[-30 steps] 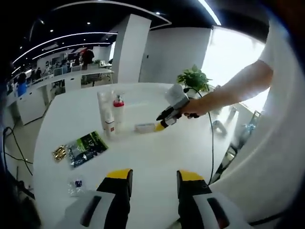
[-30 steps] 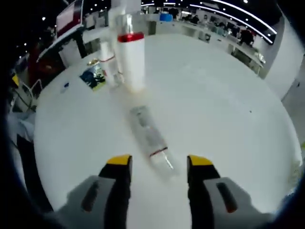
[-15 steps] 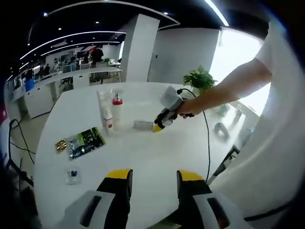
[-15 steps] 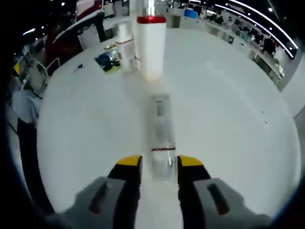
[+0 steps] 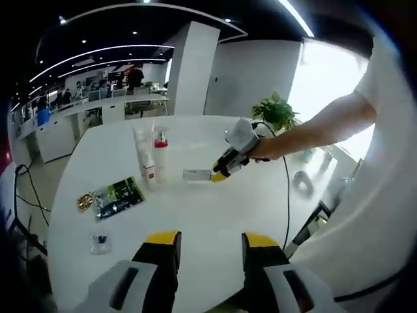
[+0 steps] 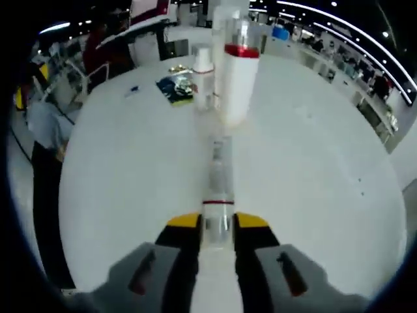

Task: Arrange the skincare products in the storage area until every visible bottle or jar stands upright without overlapping.

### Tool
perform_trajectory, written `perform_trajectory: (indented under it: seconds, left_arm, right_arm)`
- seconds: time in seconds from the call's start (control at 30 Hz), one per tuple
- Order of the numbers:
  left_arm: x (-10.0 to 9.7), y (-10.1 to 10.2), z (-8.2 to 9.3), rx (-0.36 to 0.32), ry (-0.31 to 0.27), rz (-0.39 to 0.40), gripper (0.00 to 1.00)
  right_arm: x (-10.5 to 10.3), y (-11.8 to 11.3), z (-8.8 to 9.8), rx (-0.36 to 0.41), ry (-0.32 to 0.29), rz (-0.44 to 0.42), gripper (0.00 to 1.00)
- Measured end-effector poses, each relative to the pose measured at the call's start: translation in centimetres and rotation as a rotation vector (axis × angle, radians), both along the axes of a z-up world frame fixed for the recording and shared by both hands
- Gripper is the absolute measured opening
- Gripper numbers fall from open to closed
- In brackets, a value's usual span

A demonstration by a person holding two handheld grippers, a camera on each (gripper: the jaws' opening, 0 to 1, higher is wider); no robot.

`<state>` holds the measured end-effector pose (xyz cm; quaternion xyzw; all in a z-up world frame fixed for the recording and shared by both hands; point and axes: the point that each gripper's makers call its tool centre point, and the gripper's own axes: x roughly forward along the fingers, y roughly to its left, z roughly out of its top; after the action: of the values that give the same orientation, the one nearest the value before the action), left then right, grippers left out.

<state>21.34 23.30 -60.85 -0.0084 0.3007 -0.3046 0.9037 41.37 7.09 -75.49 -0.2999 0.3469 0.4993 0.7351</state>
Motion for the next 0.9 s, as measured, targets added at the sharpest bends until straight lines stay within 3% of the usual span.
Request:
perform_trajectory:
  seconds: [0.17, 0.27, 0.43, 0.47, 0.57, 0.7, 0.9]
  left_arm:
    - [0.7, -0.9, 0.2, -0.009, -0.014, -0.045, 0.40]
    - [1.0, -1.2, 0.1, -0.005, -0.014, -0.062, 0.40]
    - [1.6, -1.9, -0.1, -0.007, -0.004, -0.087, 0.42]
    - [1.8, -2.0, 0.0, -0.016, -0.002, -0.089, 0.43]
    - [2.7, -2.2, 0.7, -0.045, -0.018, -0.083, 0.44]
    - [3.6, -2.1, 1.0, -0.057, -0.025, -0.085, 0.45]
    - [3.8, -3.2, 0.3, -0.103, 0.066, -0.152, 0.51]
  right_arm:
    - [-1.8, 1.3, 2.7, 0.007, -0.055, 0.115, 0.19]
    - [-2.9, 1.7, 4.3, -0.070, -0.160, 0.263, 0.19]
    - [-5.5, 3.4, 7.1, -0.078, -0.235, 0.457, 0.19]
    - [-6.3, 3.8, 7.9, -0.113, -0.278, 0.530, 0.19]
    - [-8.5, 4.9, 9.3, -0.138, -0.329, 0.682, 0.19]
    - [-10.7, 5.8, 10.8, -0.196, -0.381, 0.826, 0.19]
    - [-12.8, 7.3, 13.5, -0.225, -0.466, 0.996, 0.19]
